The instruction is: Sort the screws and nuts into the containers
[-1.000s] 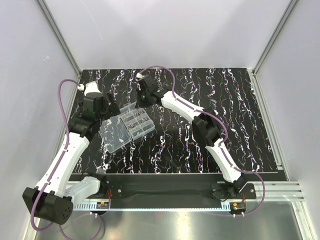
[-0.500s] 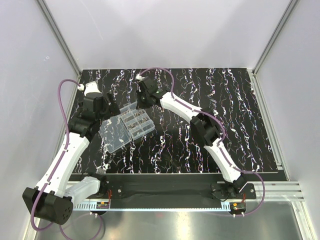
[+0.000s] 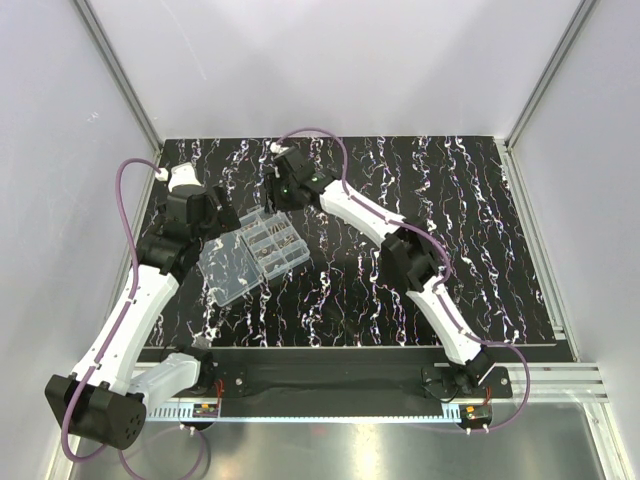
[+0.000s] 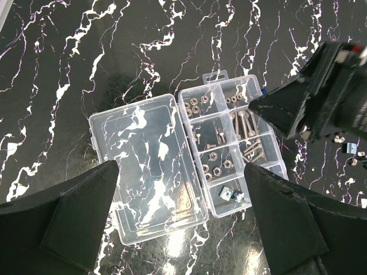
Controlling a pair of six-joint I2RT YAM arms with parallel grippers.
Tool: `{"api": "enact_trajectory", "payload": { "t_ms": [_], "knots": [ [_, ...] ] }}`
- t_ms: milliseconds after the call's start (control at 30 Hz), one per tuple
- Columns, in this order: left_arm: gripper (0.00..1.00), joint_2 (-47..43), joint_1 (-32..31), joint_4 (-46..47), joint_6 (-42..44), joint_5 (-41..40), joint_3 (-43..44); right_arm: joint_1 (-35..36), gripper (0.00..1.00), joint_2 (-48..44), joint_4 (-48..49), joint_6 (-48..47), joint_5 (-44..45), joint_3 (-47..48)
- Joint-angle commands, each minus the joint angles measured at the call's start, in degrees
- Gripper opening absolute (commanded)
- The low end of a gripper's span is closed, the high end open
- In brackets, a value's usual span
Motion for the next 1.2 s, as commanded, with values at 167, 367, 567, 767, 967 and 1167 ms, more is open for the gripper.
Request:
{"api": "enact_trajectory", "payload": {
  "t_ms": [167, 367, 567, 767, 967, 1167],
  "knots": [
    [0.99, -0.60, -0.07, 2.16, 0.45, 0.33, 0.21, -4.26, 0.59, -11.13, -7.57, -2.57, 12.32, -2.81],
    [0.99, -0.60, -0.15, 2.16, 0.45, 0.68, 0.30, -12.45, 0.57, -21.76, -5.56, 1.29, 15.93, -23.27],
    [0.99, -0.25, -0.07, 2.16, 0.27, 0.95, 0.30, -15.80, 0.56, -24.94, -4.06, 1.12, 20.68, -34.30],
    [0.99, -0.25, -0.07, 2.07, 0.36, 0.77, 0.21, -16.15, 0.55, -23.36, -4.77, 5.25, 25.52, -35.71],
    [0.99, -0.25, -0.07, 2.07, 0.36, 0.77, 0.21, -16.15, 0.47, -19.59, -7.30, 6.83, 25.52, -31.76],
    [0.99, -0.08, -0.15, 2.07, 0.27, 0.68, 0.21, -16.06, 0.45, -18.26, -7.49, 8.94, 24.47, -32.46]
  ]
}}
